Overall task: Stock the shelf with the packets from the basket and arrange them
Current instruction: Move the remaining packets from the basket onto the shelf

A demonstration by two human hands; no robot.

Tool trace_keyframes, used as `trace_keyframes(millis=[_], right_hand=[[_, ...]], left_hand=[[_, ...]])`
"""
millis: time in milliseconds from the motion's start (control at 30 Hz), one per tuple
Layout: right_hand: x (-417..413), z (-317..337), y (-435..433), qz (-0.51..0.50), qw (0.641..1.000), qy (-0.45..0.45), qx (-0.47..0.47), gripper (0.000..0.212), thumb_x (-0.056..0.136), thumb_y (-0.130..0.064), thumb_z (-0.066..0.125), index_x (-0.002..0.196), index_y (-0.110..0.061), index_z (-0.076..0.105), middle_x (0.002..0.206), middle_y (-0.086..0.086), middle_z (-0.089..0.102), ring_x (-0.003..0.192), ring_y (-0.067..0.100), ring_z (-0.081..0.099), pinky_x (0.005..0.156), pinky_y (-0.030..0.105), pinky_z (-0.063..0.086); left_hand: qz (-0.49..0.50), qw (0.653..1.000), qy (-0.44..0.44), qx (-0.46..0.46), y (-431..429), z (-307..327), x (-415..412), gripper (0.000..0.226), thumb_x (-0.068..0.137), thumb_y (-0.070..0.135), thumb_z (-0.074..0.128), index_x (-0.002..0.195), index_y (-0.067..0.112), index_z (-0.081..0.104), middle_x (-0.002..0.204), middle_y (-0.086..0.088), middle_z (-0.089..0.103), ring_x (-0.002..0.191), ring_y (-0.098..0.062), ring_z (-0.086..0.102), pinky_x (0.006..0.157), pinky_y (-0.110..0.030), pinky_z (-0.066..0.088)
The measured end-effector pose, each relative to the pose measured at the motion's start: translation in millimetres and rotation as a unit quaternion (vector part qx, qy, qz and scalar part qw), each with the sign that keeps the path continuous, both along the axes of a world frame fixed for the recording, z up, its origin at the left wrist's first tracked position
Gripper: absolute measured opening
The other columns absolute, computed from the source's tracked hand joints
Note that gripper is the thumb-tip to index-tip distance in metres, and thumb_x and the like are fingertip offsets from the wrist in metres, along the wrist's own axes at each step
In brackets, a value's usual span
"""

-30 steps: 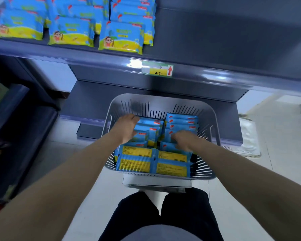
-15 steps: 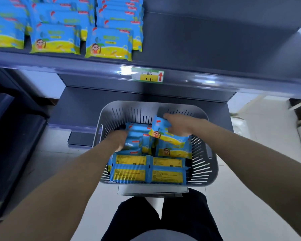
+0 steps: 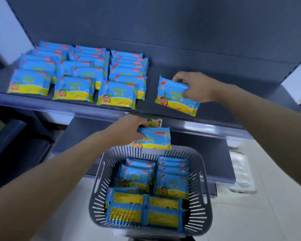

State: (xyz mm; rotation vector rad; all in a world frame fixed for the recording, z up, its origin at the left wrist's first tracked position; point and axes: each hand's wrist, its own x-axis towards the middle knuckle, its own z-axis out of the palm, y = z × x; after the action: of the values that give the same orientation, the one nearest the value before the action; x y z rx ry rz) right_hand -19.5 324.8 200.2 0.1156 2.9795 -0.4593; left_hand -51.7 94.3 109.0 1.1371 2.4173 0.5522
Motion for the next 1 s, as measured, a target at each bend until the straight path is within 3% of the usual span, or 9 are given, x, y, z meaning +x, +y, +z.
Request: trace_keyframes(millis=[100, 233, 400, 567, 667, 767, 867, 1000], right_hand=[[-29, 19, 29, -0.018, 0.999, 0.043, 0.004, 0.039, 0.080, 0.000, 0.052, 0.116, -0.014, 0.053, 0.104, 0.007, 0.061, 0.091, 0.026, 0.057, 0.075, 0.035, 0.047], [-79, 23, 62, -0.025, 0.997, 0.070, -0.011, 0.032, 0.081, 0.000, 0.055, 0.110, -0.012, 0.051, 0.105, 0.012, 0.062, 0.092, 0.030, 0.059, 0.074, 0.039, 0.049], [-142, 2, 90, -0.017, 0.997, 0.062, -0.041, 0.026, 0.080, -0.001, 0.064, 0.099, -0.013, 0.052, 0.105, 0.013, 0.062, 0.084, 0.024, 0.055, 0.075, 0.038, 0.049], [-192, -20, 112, -0.005, 0.996, 0.071, -0.062, 0.026, 0.079, -0.004, 0.068, 0.093, -0.018, 0.051, 0.098, 0.007, 0.059, 0.080, 0.020, 0.051, 0.073, 0.034, 0.046], [-213, -32, 124, 0.006, 0.996, 0.071, -0.043, 0.023, 0.081, -0.006, 0.067, 0.097, -0.015, 0.052, 0.099, 0.008, 0.059, 0.080, 0.021, 0.051, 0.072, 0.035, 0.047], [-225, -41, 133, 0.025, 0.996, 0.085, 0.029, 0.022, 0.082, -0.011, 0.062, 0.103, -0.015, 0.056, 0.106, 0.007, 0.058, 0.092, 0.026, 0.056, 0.079, 0.039, 0.049], [-227, -44, 139, 0.054, 0.989, 0.103, 0.093, 0.025, 0.085, -0.011, 0.058, 0.110, -0.013, 0.059, 0.110, 0.007, 0.053, 0.099, 0.029, 0.054, 0.083, 0.040, 0.048], [-222, -45, 146, 0.072, 0.980, 0.146, 0.111, 0.030, 0.091, -0.010, 0.052, 0.121, -0.013, 0.056, 0.118, 0.010, 0.053, 0.111, 0.031, 0.051, 0.089, 0.042, 0.047]], left_hand=[[0.024, 0.997, 0.049, 0.054, 17, 40, -19, 0.015, 0.078, 0.020, 0.073, 0.085, 0.015, 0.060, 0.073, 0.005, 0.055, 0.066, -0.014, 0.050, 0.056, -0.028, 0.036], [0.065, 0.990, 0.061, 0.110, 50, 74, -51, 0.016, 0.075, 0.015, 0.075, 0.086, 0.014, 0.063, 0.075, 0.000, 0.059, 0.065, -0.015, 0.052, 0.058, -0.026, 0.040], [0.075, 0.991, 0.080, 0.077, 101, 84, -90, 0.016, 0.077, 0.014, 0.073, 0.089, 0.012, 0.063, 0.075, 0.003, 0.055, 0.067, -0.014, 0.049, 0.052, -0.015, 0.033], [0.092, 0.991, 0.087, 0.033, 131, 74, -125, 0.018, 0.079, 0.017, 0.072, 0.094, 0.012, 0.064, 0.069, 0.011, 0.049, 0.069, -0.016, 0.050, 0.057, -0.025, 0.035], [0.107, 0.991, 0.078, 0.016, 141, 65, -146, 0.018, 0.079, 0.017, 0.071, 0.095, 0.013, 0.064, 0.078, 0.003, 0.057, 0.074, -0.021, 0.056, 0.060, -0.027, 0.040], [0.114, 0.990, 0.079, 0.013, 156, 59, -165, 0.025, 0.081, 0.018, 0.071, 0.104, 0.012, 0.063, 0.079, 0.006, 0.050, 0.078, -0.016, 0.049, 0.062, -0.024, 0.032], [0.127, 0.987, 0.096, -0.001, 171, 54, -185, 0.036, 0.080, 0.020, 0.071, 0.114, 0.016, 0.062, 0.092, 0.002, 0.052, 0.087, -0.019, 0.052, 0.067, -0.021, 0.032], [0.148, 0.983, 0.107, -0.016, 186, 41, -209, 0.044, 0.081, 0.023, 0.070, 0.122, 0.015, 0.057, 0.113, -0.002, 0.060, 0.103, -0.022, 0.055, 0.077, -0.023, 0.037]])
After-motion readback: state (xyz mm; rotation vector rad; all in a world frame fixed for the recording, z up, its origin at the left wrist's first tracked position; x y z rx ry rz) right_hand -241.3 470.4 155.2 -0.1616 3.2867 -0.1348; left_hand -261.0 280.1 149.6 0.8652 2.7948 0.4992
